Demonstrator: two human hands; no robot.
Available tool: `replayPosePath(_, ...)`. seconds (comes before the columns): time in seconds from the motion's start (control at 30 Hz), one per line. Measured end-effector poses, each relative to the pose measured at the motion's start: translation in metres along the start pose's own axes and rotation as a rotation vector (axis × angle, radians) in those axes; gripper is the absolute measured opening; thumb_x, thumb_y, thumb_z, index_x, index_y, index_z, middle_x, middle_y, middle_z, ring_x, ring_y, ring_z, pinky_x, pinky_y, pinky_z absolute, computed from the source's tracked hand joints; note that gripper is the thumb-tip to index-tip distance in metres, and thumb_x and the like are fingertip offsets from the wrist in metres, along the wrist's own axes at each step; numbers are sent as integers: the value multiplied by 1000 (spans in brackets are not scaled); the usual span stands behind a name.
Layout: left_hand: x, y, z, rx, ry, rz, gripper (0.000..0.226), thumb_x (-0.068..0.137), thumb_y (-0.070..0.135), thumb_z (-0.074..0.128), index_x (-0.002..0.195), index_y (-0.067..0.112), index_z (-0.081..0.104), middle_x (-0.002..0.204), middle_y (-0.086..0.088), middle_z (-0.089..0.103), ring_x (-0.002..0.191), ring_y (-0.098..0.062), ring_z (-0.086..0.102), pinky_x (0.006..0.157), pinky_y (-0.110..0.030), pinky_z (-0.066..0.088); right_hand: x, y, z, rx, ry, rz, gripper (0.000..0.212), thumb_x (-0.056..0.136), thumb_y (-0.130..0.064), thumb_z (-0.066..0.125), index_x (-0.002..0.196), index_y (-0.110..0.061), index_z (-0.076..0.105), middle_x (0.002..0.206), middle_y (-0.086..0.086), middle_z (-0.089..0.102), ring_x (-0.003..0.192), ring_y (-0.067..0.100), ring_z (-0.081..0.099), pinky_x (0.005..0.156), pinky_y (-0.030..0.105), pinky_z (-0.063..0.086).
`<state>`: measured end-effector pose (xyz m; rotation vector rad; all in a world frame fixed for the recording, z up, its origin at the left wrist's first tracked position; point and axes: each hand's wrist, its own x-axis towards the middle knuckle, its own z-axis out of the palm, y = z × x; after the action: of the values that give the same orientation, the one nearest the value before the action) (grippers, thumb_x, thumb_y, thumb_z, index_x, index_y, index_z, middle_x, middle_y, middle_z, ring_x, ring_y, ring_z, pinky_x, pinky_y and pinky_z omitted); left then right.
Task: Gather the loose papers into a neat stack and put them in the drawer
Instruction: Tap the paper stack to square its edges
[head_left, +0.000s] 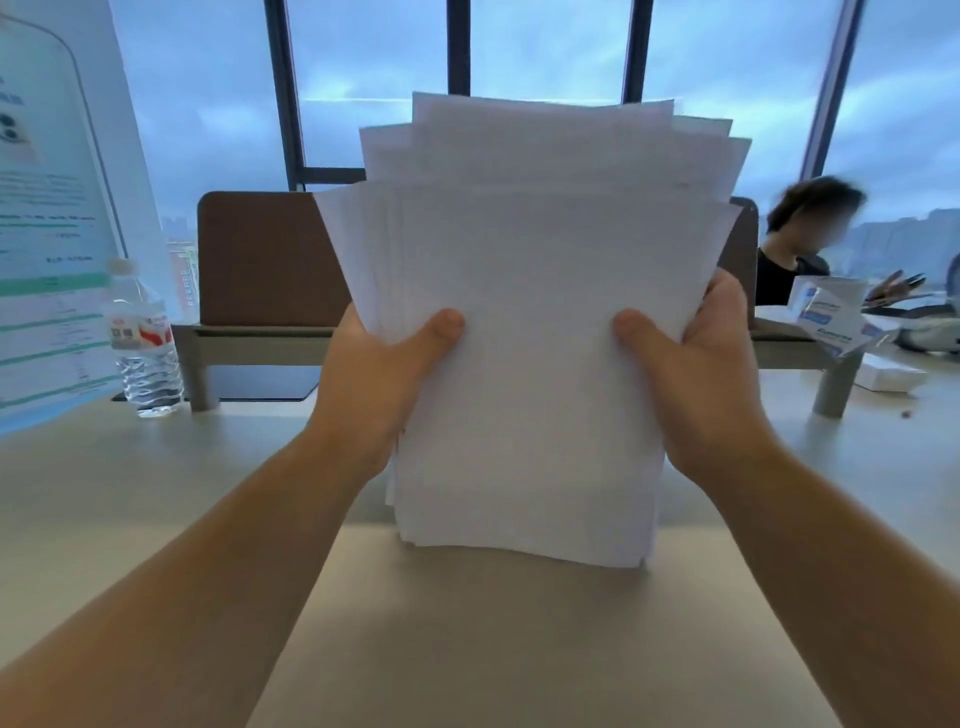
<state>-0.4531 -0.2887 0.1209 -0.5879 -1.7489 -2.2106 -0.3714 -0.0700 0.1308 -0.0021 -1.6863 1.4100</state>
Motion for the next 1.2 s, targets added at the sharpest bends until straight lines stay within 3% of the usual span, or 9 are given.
replayPosePath(0.2, -7, -4, 6, 141, 118, -11, 45, 76, 47, 88, 112, 33, 67, 99, 13, 79, 84, -8, 78, 74, -35, 64, -4, 14, 7, -62, 4, -1, 26, 89, -23, 71, 99, -37, 52, 102, -12, 69, 93, 10, 69, 88, 49, 60)
replayPosePath(0.5, 5, 17, 7, -191, -28, -7, 81, 45, 55, 97, 116, 24, 74, 106, 1, 83, 91, -18, 80, 65, -28, 64, 9, -3, -4, 53, -30, -1, 49, 77, -33, 74, 119, -42, 48, 109, -16, 68, 98, 9, 71, 82, 46, 63)
replayPosePath(0.6, 1, 13, 11, -271, -7, -55, 63, 67, 42, 85, 124, 23, 70, 106, 0, 82, 92, -21, 81, 64, -34, 65, 2, 7, -4, -6, -47, 47, 52, 79, -34, 78, 119, -44, 46, 111, -17, 67, 95, 2, 68, 79, 37, 61)
replayPosePath(0.7, -3, 11, 15, -233, 2, -40, 75, 59, 52, 93, 126, 25, 70, 108, 0, 82, 93, -22, 81, 69, -43, 66, -1, 10, -1, -33, -44, 41, 41, 83, -30, 77, 110, -43, 50, 105, -17, 68, 89, -3, 66, 73, 28, 56)
replayPosePath(0.77, -4, 15, 19, -201, -8, -15, 73, 59, 53, 94, 123, 25, 72, 105, 3, 83, 90, -19, 81, 65, -37, 65, 0, 8, 0, -29, -48, 29, 37, 82, -32, 76, 107, -42, 51, 103, -19, 68, 90, -2, 67, 75, 32, 58)
replayPosePath(0.87, -2, 28, 25, -270, 11, -64, 21, 92, 37, 72, 105, 21, 74, 84, 8, 82, 72, -10, 79, 52, -25, 60, 6, -1, -1, 9, -54, 5, 32, 80, -36, 74, 103, -43, 53, 104, -17, 69, 95, 5, 69, 84, 45, 62)
replayPosePath(0.9, 0, 32, 25, -294, 20, -77, 17, 97, 35, 66, 99, 20, 75, 78, 9, 81, 66, -8, 77, 49, -24, 58, 8, -5, -1, 27, -57, -9, 31, 79, -37, 74, 102, -44, 54, 105, -16, 69, 97, 8, 70, 86, 47, 62)
replayPosePath(1.1, 9, 24, 17, -189, 58, -37, 39, 91, 52, 69, 123, 31, 71, 102, 5, 82, 88, -19, 81, 59, -34, 62, 6, 0, -7, 30, -77, 26, 47, 72, -42, 75, 112, -45, 51, 110, -15, 68, 100, 11, 70, 84, 46, 63)
replayPosePath(1.2, 2, 3, 17, -76, 120, -15, 45, 84, 59, 75, 118, 29, 69, 99, 7, 82, 90, -24, 80, 64, -39, 62, -1, 11, -7, -21, -88, 78, 37, 77, -36, 76, 107, -43, 54, 104, -16, 71, 94, 7, 71, 83, 47, 63)
